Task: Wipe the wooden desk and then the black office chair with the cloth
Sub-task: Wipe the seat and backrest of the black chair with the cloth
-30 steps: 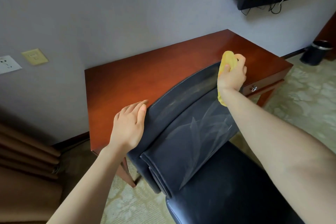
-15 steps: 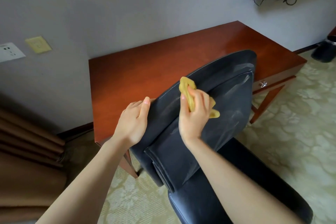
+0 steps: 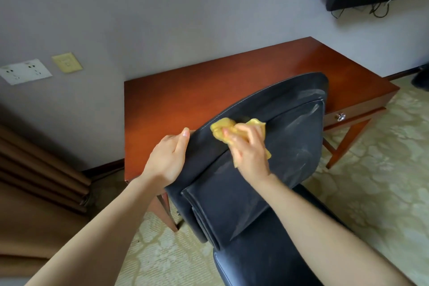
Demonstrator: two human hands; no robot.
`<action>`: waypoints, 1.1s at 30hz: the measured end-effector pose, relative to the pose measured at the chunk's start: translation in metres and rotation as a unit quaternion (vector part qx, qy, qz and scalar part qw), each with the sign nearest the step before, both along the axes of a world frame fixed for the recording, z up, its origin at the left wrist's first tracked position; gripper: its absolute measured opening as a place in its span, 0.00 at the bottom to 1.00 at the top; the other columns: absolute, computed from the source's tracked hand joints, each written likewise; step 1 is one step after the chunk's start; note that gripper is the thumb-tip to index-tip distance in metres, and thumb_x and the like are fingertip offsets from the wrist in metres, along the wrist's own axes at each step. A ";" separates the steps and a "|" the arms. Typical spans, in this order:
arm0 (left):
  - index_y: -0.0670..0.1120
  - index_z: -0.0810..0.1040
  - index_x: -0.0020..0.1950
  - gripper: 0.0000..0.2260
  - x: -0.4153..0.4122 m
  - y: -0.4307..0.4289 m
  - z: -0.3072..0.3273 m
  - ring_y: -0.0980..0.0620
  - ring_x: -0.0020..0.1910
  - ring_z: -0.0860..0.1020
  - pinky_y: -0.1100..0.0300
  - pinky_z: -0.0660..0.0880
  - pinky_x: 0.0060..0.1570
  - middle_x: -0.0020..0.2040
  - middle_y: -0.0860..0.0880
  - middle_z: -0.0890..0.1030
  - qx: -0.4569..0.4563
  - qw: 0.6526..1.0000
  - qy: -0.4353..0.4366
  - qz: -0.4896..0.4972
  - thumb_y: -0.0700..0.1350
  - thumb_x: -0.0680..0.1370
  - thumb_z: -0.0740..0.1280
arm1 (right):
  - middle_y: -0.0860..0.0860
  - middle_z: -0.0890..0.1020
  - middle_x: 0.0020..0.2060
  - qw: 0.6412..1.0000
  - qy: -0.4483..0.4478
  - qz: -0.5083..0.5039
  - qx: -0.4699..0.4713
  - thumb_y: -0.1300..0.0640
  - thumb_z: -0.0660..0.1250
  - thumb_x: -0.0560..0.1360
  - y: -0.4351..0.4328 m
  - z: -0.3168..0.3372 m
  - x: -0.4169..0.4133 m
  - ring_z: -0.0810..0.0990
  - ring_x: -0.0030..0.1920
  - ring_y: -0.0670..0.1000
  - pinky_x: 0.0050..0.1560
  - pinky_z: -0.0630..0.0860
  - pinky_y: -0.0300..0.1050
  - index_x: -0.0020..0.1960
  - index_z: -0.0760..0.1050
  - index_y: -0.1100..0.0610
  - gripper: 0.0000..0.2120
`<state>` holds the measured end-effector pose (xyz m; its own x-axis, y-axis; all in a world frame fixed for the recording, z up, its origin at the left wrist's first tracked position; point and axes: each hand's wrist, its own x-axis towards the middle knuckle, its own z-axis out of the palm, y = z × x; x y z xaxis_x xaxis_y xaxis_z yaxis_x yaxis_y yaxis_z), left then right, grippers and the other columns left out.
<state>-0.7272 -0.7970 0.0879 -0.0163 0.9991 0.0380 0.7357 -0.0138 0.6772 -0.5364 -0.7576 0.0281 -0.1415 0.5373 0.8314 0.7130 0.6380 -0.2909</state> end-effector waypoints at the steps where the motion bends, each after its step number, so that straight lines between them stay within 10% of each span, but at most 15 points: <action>1: 0.56 0.76 0.62 0.26 0.001 -0.001 0.000 0.50 0.58 0.72 0.52 0.66 0.61 0.56 0.52 0.79 0.002 1.000 0.008 0.001 0.59 0.81 0.41 | 0.43 0.76 0.50 1.000 0.016 -0.015 -0.018 0.58 0.66 0.76 0.011 0.005 0.011 0.70 0.52 0.54 0.54 0.74 0.58 0.50 0.82 0.48 0.09; 4: 0.51 0.78 0.58 0.29 0.001 -0.001 0.002 0.50 0.55 0.72 0.53 0.66 0.57 0.52 0.51 0.78 -0.006 0.999 0.036 0.016 0.61 0.80 0.40 | 0.61 0.77 0.49 0.997 0.039 -0.038 -0.048 0.71 0.70 0.69 0.039 0.016 0.039 0.67 0.52 0.55 0.52 0.74 0.56 0.55 0.80 0.61 0.16; 13: 0.39 0.76 0.50 0.38 -0.001 0.003 0.002 0.50 0.49 0.72 0.51 0.68 0.53 0.45 0.48 0.78 0.018 0.997 0.074 0.033 0.67 0.76 0.38 | 0.61 0.74 0.57 0.941 0.199 -0.222 -0.162 0.64 0.63 0.78 0.116 0.034 0.113 0.71 0.58 0.59 0.54 0.69 0.40 0.60 0.74 0.61 0.11; 22: 0.39 0.75 0.46 0.39 -0.001 0.006 -0.001 0.54 0.46 0.72 0.48 0.69 0.52 0.41 0.51 0.76 0.018 0.998 0.044 0.044 0.69 0.72 0.38 | 0.57 0.74 0.61 0.762 0.423 -0.375 -0.316 0.57 0.60 0.80 0.161 0.038 0.148 0.78 0.58 0.55 0.49 0.77 0.42 0.63 0.68 0.57 0.12; 33: 0.43 0.75 0.42 0.32 -0.003 0.004 -0.002 0.59 0.46 0.72 0.54 0.65 0.47 0.40 0.54 0.75 0.015 0.999 0.019 0.039 0.65 0.75 0.41 | 0.58 0.78 0.54 0.882 0.384 -0.226 -0.152 0.58 0.63 0.78 0.083 0.026 0.037 0.74 0.59 0.58 0.50 0.72 0.44 0.56 0.75 0.64 0.11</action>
<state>-0.7300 -0.7931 0.0863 -0.0913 0.9933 0.0706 0.7608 0.0238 0.6485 -0.4992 -0.6744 0.0541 0.6864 0.6098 0.3962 0.3923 0.1483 -0.9078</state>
